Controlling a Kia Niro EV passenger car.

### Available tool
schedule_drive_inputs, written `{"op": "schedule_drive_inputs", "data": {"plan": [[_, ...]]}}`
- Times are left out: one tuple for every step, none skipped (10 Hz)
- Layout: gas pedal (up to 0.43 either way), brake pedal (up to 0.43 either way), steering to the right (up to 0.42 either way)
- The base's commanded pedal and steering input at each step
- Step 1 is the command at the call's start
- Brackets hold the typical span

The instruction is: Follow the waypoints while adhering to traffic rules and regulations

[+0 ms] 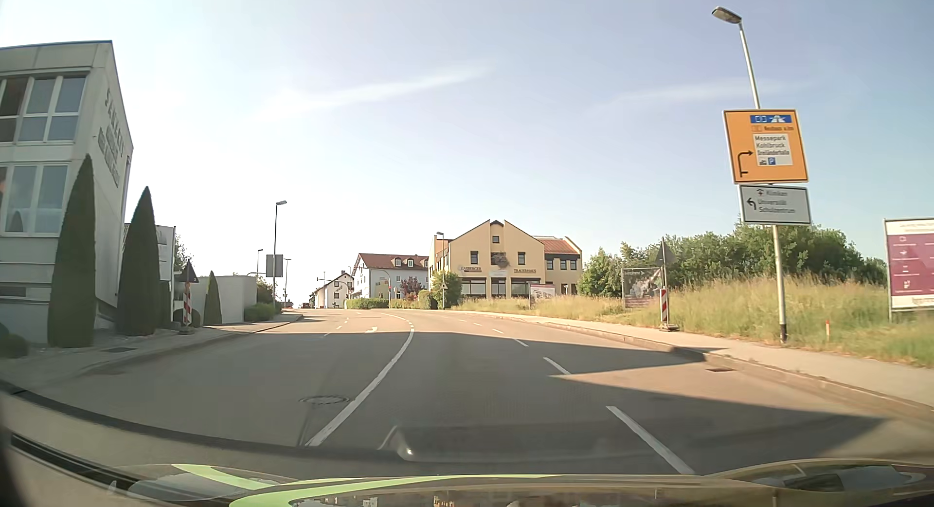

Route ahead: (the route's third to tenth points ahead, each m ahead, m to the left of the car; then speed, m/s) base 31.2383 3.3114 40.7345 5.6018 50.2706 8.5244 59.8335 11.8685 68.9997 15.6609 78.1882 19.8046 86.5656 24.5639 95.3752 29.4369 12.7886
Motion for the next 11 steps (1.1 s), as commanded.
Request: {"op": "schedule_drive_inputs", "data": {"plan": [[0.0,0.0,-0.023],[0.0,0.0,-0.025],[0.0,0.0,-0.026],[0.0,0.006,-0.028],[0.0,0.049,-0.028],[0.0,0.091,-0.03],[0.0,0.128,-0.031],[0.0,0.14,-0.031],[0.0,0.14,-0.031],[0.0,0.177,-0.031],[0.0,0.189,-0.031]]}}
